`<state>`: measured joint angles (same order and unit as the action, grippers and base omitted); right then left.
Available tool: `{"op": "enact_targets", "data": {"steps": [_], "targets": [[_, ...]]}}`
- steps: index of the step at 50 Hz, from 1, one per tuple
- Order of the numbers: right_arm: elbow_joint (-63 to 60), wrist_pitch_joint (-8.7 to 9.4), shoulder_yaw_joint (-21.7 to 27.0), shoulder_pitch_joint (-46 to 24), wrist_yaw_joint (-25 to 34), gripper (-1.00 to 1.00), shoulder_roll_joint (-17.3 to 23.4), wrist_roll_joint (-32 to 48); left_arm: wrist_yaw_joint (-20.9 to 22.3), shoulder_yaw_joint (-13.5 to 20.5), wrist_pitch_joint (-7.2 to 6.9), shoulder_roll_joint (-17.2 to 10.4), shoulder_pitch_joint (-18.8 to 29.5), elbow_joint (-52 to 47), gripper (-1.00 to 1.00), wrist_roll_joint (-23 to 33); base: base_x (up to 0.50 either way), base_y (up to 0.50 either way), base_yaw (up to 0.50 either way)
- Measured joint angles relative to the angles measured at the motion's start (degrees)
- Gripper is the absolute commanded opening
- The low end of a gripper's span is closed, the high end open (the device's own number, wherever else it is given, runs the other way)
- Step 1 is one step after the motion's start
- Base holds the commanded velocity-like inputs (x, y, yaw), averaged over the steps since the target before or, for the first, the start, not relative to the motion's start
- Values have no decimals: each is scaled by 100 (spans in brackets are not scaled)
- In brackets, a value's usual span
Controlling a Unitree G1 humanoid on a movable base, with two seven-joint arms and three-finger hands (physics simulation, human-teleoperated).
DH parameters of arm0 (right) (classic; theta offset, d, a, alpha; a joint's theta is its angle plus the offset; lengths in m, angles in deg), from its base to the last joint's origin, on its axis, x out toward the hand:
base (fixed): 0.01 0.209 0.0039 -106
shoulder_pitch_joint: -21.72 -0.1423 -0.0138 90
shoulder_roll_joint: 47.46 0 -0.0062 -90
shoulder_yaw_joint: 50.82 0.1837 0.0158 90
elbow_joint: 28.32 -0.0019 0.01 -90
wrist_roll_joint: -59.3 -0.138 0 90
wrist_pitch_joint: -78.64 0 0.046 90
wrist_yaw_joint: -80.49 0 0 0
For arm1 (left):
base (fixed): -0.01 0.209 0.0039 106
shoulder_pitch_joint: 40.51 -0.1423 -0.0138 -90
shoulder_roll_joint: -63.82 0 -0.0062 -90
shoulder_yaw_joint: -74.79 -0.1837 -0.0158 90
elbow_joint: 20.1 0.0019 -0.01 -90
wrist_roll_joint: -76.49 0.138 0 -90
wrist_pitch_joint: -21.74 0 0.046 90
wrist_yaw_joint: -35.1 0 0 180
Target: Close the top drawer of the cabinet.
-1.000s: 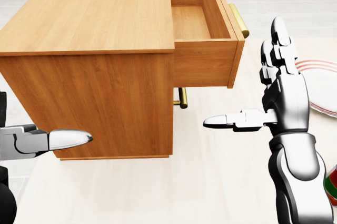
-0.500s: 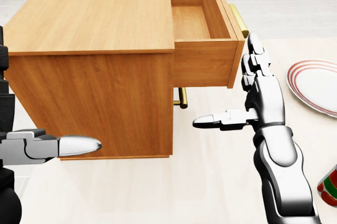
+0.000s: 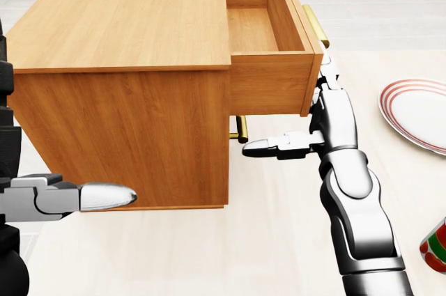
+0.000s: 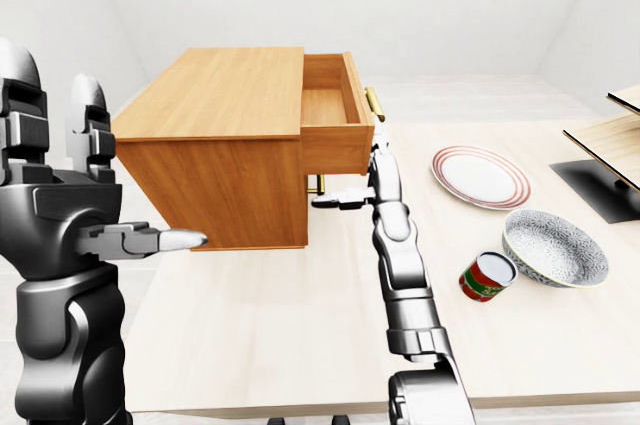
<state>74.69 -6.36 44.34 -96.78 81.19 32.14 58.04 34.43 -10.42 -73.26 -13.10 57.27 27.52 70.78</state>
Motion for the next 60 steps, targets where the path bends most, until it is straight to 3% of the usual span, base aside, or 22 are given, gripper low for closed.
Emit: {"op": "enact_targets", "data": {"steps": [31,60], "targets": [[415,0,65,-405,23,100,-325,103,84,-26,0,17,-27,135,100,53,0,0,0],[1074,0,-401,-971,65,100,-708,145,87,-34,0,17,8,68,100,40,0,0,0]]}}
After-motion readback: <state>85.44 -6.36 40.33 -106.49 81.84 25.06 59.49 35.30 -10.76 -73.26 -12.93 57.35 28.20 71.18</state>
